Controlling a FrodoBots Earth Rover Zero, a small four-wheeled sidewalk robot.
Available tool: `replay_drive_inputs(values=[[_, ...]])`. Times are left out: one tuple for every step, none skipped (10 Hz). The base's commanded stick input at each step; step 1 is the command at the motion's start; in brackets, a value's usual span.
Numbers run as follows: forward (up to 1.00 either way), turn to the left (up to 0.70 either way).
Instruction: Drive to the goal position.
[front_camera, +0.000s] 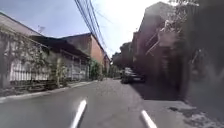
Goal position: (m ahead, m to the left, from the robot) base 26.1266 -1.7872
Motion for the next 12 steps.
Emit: replay_drive_inputs(values=[[1.0,-0.14],[1.0,-0.39],[1.0,-0.39],[1.0,-0.39],[1.0,-0.08],[1.0,0.0],[1.0,0.0],[1.0,0.0],[1.0,0.0],[1.0,0.0],[1.0,-0.26],[1.0,-0.4]])
